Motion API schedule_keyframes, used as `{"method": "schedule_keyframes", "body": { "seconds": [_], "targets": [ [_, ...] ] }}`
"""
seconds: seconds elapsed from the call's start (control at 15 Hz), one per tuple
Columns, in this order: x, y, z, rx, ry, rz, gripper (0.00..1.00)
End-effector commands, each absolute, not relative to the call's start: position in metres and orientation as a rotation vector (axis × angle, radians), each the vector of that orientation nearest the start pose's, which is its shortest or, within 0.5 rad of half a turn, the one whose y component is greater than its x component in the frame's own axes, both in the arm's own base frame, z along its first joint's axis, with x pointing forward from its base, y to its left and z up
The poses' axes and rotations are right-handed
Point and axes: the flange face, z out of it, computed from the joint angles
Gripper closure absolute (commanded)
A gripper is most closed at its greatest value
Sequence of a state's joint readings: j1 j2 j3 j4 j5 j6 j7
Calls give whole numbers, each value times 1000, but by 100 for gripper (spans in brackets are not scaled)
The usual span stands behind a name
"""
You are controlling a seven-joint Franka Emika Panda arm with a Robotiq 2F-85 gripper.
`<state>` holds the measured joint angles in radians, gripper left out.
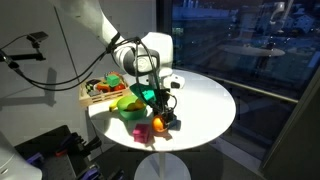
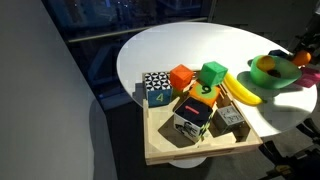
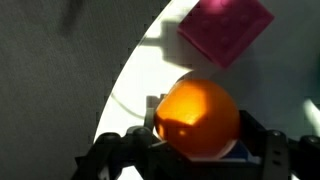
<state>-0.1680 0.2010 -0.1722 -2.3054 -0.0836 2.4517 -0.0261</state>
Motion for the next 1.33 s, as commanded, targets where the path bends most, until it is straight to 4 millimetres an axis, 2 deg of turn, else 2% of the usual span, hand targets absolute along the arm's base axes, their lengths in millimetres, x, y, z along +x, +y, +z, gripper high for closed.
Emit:
{"method": "schedule_keyframes", "body": {
  "seconds": [0.0,0.6,0.93,1.27],
  "targets": [
    [487,-163,282,-3180,350,89,44],
    [483,-119,322,-3176,234,16,44],
    [472,-90,334,-3174,145,1,44],
    [460,-64,335,-3143,40,18,44]
  ]
}}
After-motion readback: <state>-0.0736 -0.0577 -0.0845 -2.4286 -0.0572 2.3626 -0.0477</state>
